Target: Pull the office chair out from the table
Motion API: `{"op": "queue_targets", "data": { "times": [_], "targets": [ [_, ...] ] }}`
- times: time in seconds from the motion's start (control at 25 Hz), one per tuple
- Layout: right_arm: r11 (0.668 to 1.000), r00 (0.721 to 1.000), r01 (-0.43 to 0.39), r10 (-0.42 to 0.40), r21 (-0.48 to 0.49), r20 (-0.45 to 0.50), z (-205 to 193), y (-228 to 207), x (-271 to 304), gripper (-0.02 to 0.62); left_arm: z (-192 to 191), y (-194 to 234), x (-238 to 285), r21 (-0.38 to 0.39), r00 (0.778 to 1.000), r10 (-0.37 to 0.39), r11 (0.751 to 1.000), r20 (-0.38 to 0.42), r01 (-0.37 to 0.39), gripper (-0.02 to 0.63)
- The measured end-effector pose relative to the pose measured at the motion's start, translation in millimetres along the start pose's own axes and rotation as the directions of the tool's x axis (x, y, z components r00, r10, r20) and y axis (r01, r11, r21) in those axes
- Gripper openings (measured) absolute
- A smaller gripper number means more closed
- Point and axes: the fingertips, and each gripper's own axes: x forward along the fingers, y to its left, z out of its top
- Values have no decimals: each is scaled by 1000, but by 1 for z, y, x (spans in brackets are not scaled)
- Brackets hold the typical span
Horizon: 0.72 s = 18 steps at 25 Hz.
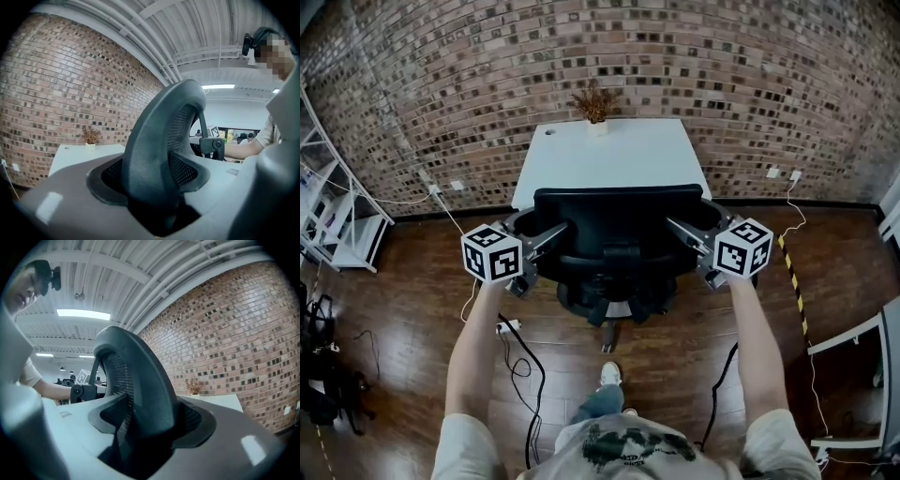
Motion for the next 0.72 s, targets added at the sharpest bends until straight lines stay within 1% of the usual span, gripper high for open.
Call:
{"op": "queue_targets", "data": {
  "times": [0.24, 0.44, 0.72],
  "targets": [
    [1000, 1000, -6, 6, -3, 5, -8, 32, -20, 304, -12, -26, -29, -11, 1000, 20, 1000, -4, -20, 291],
    [1000, 1000, 1, -1, 7, -2, -10, 45, -39, 308, -16, -48, -40, -24, 999, 30, 999, -10, -30, 290],
    [1000, 1000, 5, -5, 13, 3, -11, 62, -67, 313, -21, -83, -57, -25, 1000, 12, 1000, -4, -12, 279]
  ]
}}
